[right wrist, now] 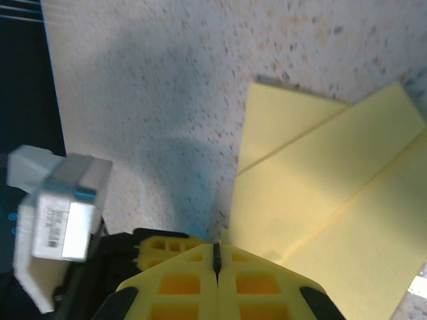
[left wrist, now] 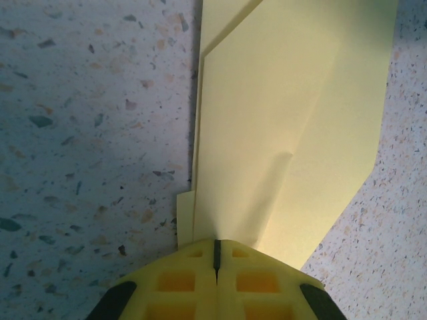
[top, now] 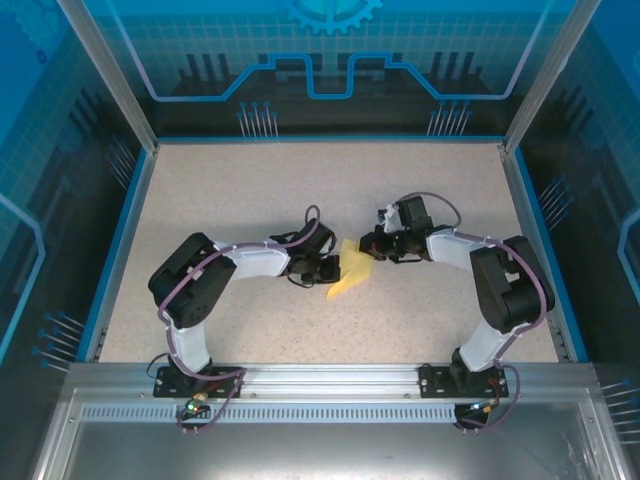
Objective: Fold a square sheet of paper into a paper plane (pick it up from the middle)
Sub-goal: Fourth fold the wing at the center of the table.
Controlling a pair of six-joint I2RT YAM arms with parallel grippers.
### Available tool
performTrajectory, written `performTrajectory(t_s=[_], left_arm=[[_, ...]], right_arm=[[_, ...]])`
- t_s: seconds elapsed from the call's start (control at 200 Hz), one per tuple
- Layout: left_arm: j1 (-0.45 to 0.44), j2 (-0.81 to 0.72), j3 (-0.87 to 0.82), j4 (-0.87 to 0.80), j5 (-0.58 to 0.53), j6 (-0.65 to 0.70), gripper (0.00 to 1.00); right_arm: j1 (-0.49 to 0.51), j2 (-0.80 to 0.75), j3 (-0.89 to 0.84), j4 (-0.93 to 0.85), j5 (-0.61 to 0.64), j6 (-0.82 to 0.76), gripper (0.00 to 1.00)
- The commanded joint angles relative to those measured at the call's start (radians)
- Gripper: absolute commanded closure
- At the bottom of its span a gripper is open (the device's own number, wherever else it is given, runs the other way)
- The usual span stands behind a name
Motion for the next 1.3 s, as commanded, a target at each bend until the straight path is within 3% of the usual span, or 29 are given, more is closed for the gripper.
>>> performTrajectory(t_s=[0.0, 0.32, 1.05, 1.18, 1.295], left_arm=[[-0.023, 0.081, -0.050, -0.199, -0.067, -0.005, 1.00], [-0.025, 0.081, -0.051, -0.183, -0.062, -0.002, 1.00], [-0.024, 0.033, -0.037, -0.158, -0.035, -0.012, 0.99], [-0.020, -0.027, 0.021, -0.145, -0.003, 0.041, 0.94], [-0.003, -0.109, 0.019, -0.080, 0.045, 0.066, 0.83]], right_arm=[[0.050, 0.052, 0.021, -0.031, 0.000, -0.001, 1.00], [0.116, 0.192, 0.101, 0.026, -0.027, 0.041, 1.00], [0.039, 0.279, 0.076, -0.071, 0.043, -0.053, 1.00], [0.031, 0.315, 0.084, -0.129, 0.068, -0.083, 1.00], [0.020, 0.335, 0.089, -0.152, 0.073, -0.090, 1.00]])
